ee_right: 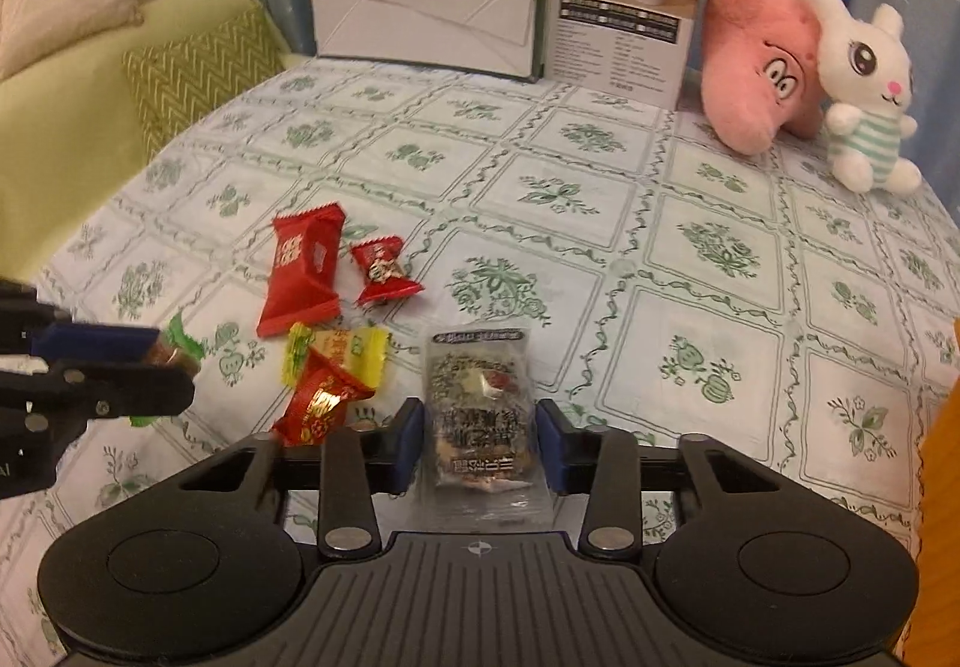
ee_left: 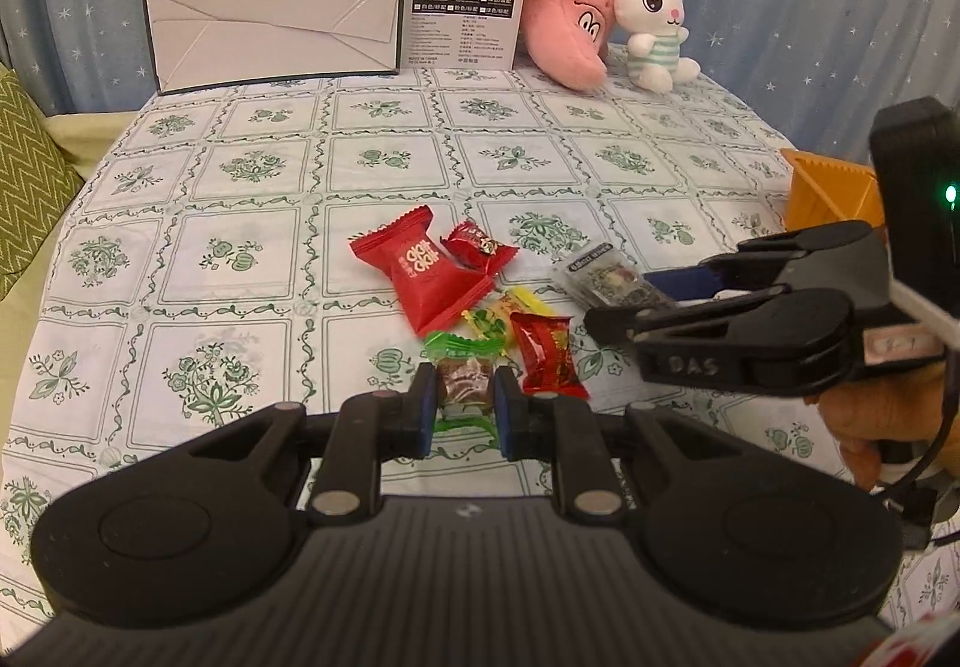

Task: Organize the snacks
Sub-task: 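Grasp the green-wrapped candy with the left gripper while the right grasps the clear packet, then carry both snacks over the orange tray and open both grippers to drop them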

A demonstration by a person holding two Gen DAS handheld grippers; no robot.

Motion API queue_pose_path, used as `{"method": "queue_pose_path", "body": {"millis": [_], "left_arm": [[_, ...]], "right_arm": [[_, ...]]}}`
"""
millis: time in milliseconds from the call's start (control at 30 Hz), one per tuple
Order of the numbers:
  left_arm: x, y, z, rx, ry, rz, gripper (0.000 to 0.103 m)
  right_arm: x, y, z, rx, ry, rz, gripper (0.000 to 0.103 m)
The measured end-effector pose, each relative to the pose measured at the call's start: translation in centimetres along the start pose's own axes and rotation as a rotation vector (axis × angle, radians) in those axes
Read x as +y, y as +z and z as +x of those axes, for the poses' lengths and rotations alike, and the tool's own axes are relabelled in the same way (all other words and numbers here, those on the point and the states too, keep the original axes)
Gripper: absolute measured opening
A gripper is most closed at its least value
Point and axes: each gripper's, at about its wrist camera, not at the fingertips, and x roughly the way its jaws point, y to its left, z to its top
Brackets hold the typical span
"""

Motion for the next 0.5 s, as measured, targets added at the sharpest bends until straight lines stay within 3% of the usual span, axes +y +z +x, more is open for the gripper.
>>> {"method": "queue_pose_path", "body": {"millis": [200, 500], "left_arm": [[-0.8, 0.0, -0.2, 0.006, -0.004, -0.003, 0.017], [-4.1, -0.1, -2.0, 0.019, -0.027, 0.028, 0.017]], "right_arm": [[0.1, -1.4, -1.7, -0.016, -0.005, 0.049, 0.038], [-0.5, -4.8, -7.9, -0.023, -0.040, 0.191, 0.038]]}}
